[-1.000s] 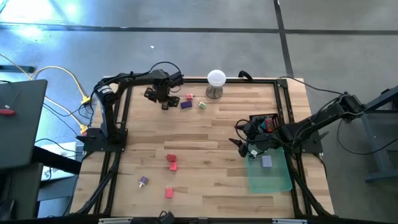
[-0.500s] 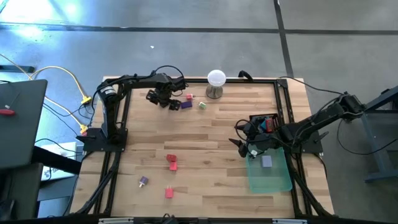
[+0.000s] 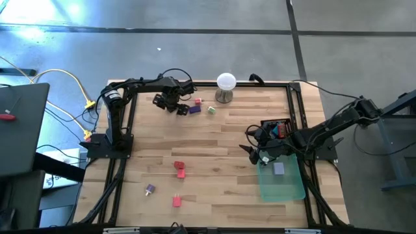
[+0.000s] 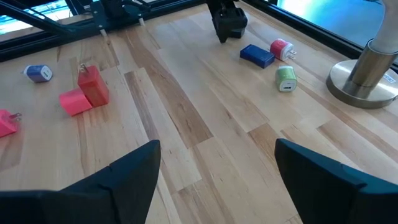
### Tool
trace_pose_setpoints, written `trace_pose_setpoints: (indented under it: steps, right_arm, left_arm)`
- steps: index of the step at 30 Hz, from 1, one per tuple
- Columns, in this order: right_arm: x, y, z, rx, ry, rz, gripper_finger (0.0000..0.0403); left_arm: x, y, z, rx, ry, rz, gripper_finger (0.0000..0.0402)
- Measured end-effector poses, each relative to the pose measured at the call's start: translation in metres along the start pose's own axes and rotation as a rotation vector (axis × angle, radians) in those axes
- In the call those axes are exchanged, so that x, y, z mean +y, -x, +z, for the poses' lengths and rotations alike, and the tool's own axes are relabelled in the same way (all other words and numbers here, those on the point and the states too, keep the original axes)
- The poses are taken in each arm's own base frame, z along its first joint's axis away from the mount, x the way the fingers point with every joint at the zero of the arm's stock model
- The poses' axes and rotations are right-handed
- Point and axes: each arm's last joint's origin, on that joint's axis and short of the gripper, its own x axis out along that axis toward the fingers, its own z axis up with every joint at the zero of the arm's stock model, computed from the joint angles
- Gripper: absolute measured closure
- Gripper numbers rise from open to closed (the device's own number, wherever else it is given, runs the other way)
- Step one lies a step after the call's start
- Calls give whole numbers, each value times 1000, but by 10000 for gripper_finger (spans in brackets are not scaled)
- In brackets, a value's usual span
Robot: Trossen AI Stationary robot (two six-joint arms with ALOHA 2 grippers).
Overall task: Pick & Place Office items
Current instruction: Put the black digital clock into the black basket
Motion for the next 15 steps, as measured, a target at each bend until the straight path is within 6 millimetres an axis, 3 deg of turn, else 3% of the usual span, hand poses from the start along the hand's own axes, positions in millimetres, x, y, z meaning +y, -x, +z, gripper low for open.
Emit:
trace_pose_setpoints:
  steps: [15]
  right_arm:
    - [0,0,0,1,0,1,99]
  left_arm:
    - [-10,2,-8,-108,-30,109,64]
